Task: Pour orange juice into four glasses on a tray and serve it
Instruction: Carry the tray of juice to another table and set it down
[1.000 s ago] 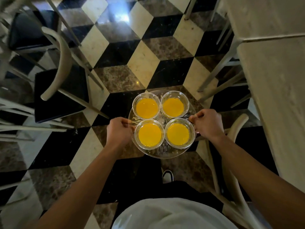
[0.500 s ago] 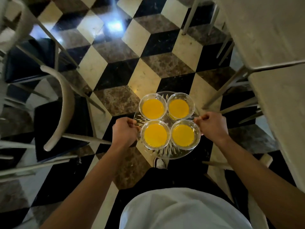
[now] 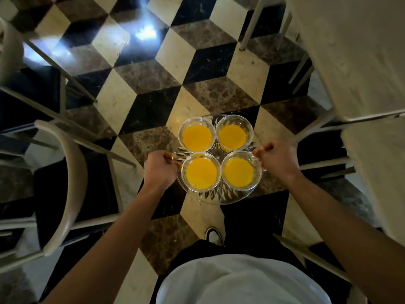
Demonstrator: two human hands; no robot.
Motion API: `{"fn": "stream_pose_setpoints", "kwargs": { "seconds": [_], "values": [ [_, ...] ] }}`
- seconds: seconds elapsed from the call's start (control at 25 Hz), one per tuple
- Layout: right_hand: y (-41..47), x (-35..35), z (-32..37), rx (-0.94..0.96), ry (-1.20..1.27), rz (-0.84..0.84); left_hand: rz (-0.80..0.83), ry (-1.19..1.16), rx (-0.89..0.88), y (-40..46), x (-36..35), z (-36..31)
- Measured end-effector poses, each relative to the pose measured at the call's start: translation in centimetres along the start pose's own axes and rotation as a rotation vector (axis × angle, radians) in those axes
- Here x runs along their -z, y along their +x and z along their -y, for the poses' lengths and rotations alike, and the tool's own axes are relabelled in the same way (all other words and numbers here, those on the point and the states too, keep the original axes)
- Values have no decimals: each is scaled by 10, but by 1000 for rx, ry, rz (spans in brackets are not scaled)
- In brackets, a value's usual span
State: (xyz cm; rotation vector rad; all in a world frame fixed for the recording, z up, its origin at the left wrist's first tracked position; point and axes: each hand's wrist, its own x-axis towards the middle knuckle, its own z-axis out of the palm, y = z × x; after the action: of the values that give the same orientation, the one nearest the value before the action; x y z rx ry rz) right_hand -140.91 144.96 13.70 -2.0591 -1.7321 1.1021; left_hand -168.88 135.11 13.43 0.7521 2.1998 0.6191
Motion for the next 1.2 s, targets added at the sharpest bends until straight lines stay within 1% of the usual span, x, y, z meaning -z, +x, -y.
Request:
{"fn": "stream_pose_setpoints", "kwargs": {
  "seconds": [0.2,0.36,0.44,0.6,0.8,1.04,1.2],
  "values": [
    [83,19,32,25,-19,-9,-15,10,32,57,-12,-59],
    [147,41,54,46,6,0,-43,69,49,99,-21,-118],
    [173,52,63,67,15,-12,-39,43,10,118,-25,-142],
    [236,75,84,60,-1,-41,-17,11,-4,166,-35,-199],
    [302,88,107,28,-5,-68,32,14,-10,231,-44,-246],
    [371,90,144,-30,33,-134,63,49,-107,322,-41,-311],
    [414,95,165,-106,90,-167,102,113,-185,379,-43,-356]
  ]
}}
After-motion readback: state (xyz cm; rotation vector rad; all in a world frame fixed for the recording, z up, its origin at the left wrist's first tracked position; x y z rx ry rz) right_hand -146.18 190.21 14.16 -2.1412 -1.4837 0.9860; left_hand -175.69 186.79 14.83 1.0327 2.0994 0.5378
